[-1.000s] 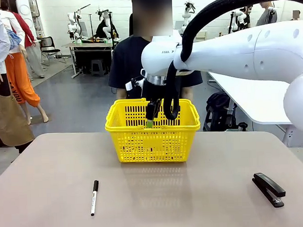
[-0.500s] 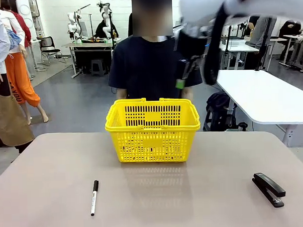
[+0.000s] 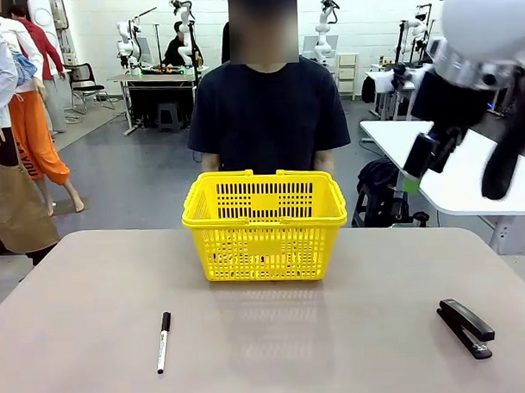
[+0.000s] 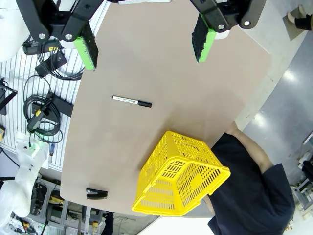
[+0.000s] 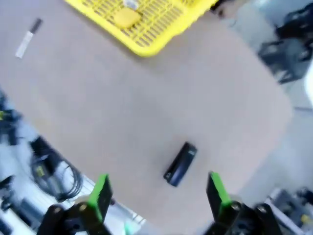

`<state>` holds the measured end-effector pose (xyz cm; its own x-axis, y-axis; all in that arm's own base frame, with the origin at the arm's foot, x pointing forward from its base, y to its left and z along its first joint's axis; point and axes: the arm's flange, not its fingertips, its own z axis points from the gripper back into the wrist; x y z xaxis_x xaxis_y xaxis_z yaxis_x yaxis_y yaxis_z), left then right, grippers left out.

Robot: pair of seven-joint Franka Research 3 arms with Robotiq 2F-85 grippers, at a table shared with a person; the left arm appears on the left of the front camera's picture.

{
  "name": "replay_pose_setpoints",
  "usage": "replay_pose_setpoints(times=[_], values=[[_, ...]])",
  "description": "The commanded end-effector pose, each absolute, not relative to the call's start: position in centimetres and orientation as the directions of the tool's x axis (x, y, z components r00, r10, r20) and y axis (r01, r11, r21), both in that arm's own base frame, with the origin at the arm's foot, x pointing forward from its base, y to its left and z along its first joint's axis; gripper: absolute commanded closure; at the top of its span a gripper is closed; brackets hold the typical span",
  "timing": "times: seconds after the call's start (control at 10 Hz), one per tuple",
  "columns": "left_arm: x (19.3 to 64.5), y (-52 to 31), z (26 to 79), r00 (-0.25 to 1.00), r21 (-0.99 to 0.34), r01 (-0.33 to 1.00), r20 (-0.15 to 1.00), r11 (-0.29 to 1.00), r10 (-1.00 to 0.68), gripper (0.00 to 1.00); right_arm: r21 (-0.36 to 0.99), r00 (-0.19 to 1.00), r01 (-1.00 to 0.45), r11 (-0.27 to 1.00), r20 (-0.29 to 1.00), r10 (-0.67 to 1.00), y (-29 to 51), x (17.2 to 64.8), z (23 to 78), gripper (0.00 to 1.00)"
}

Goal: Place the items the person wants into the basket.
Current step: Pick up the item the person points to and place it in the Market Basket.

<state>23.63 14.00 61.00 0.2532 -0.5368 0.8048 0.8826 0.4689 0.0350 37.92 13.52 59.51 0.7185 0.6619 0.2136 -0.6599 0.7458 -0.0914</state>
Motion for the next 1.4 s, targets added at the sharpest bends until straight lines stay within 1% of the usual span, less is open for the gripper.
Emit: replay_pose_setpoints(times=[0.0, 0.3, 0.4, 1.1, 1.2, 1.3], values=[[23.6, 14.1, 61.0, 0.228, 0.045, 0.891, 0.815, 0.452, -0.532, 0.0, -0.077, 0.738, -0.633, 0.77, 0.24, 0.63, 13.7, 36.5, 57.4, 0.0], [23.6, 14.1, 61.0, 0.228, 0.045, 0.891, 0.815, 0.452, -0.532, 0.0, -0.011, 0.763, -0.616, 0.787, 0.241, 0.6, 12.5, 37.1, 55.4, 0.0], [23.6, 14.1, 61.0, 0.228, 0.045, 0.891, 0.815, 0.452, -0.532, 0.0, -0.064, 0.743, -0.64, 0.766, 0.202, 0.638, 12.8, 36.2, 56.5, 0.0], [23.6, 14.1, 61.0, 0.228, 0.045, 0.891, 0.815, 0.452, -0.532, 0.0, -0.064, 0.743, -0.64, 0.766, 0.202, 0.638, 12.8, 36.2, 56.5, 0.0], [23.6, 14.1, 61.0, 0.228, 0.045, 0.891, 0.815, 0.452, -0.532, 0.0, -0.058, 0.739, -0.644, 0.763, 0.209, 0.64, 12.9, 36.4, 56.4, 0.0], [23.6, 14.1, 61.0, 0.228, 0.045, 0.891, 0.815, 0.452, -0.532, 0.0, -0.045, 0.714, -0.642, 0.765, 0.327, 0.618, 9.7, 34.2, 59.2, 0.0]])
